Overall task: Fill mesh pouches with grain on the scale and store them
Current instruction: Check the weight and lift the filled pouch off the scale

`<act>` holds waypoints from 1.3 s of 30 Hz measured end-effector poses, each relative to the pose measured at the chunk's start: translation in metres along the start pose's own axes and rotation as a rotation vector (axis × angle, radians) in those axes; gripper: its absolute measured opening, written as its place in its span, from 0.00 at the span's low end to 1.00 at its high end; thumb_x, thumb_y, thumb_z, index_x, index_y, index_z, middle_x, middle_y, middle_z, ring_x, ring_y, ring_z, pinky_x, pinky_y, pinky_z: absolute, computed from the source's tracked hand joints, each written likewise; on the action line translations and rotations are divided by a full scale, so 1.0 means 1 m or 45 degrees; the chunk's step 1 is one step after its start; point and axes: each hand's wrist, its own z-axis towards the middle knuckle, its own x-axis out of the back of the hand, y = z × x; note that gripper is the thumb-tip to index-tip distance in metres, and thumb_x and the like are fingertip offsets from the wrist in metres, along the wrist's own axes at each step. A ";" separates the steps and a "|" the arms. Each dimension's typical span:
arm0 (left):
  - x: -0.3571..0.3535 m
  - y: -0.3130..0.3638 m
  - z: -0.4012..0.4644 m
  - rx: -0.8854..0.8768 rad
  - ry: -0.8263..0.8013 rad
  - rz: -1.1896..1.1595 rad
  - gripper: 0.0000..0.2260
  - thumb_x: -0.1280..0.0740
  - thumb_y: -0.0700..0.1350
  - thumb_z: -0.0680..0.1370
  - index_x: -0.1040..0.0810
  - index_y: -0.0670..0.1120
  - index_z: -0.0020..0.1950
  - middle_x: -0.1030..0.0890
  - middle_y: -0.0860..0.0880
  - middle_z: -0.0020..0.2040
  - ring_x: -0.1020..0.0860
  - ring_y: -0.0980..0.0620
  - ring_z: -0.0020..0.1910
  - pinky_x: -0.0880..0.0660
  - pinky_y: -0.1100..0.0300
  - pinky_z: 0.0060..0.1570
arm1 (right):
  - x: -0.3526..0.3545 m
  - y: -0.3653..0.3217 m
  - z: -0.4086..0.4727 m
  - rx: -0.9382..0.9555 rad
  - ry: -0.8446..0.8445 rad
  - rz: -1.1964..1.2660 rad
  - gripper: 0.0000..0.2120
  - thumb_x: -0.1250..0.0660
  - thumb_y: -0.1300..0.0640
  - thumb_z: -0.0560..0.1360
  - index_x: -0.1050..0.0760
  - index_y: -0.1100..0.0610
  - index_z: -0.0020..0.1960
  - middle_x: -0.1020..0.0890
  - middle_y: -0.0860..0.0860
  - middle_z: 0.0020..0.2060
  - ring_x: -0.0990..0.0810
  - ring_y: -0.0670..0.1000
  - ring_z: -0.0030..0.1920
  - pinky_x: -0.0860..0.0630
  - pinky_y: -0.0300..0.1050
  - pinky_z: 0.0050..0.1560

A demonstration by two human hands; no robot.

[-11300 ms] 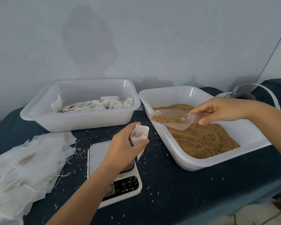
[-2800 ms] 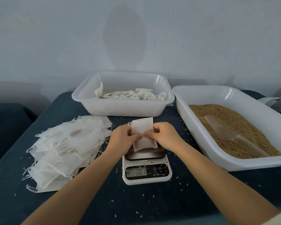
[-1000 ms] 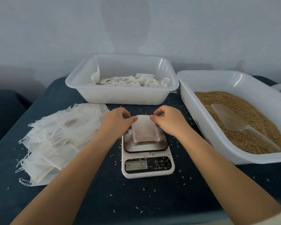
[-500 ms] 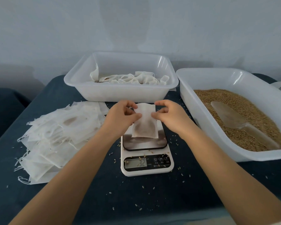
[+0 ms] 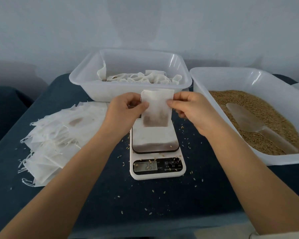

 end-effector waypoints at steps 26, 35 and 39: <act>-0.010 -0.025 0.001 -0.010 -0.001 -0.106 0.05 0.31 0.45 0.75 0.23 0.52 0.39 0.23 0.56 0.31 0.27 0.59 0.32 0.28 0.65 0.37 | -0.005 0.020 0.005 -0.040 -0.054 0.118 0.07 0.32 0.59 0.74 0.20 0.51 0.38 0.24 0.42 0.26 0.28 0.40 0.29 0.30 0.36 0.34; -0.013 -0.018 -0.003 0.047 -0.062 -0.389 0.04 0.36 0.47 0.77 0.25 0.50 0.43 0.22 0.44 0.40 0.25 0.46 0.42 0.26 0.40 0.46 | -0.008 0.012 0.004 -0.011 -0.191 0.291 0.05 0.34 0.60 0.76 0.20 0.53 0.48 0.15 0.49 0.46 0.17 0.49 0.50 0.21 0.46 0.54; -0.013 -0.015 -0.001 0.034 -0.032 -0.422 0.08 0.36 0.46 0.79 0.22 0.55 0.40 0.19 0.50 0.37 0.22 0.50 0.39 0.24 0.51 0.39 | -0.006 -0.001 0.008 0.026 -0.175 0.276 0.06 0.29 0.57 0.73 0.22 0.52 0.49 0.16 0.46 0.41 0.17 0.46 0.45 0.19 0.43 0.48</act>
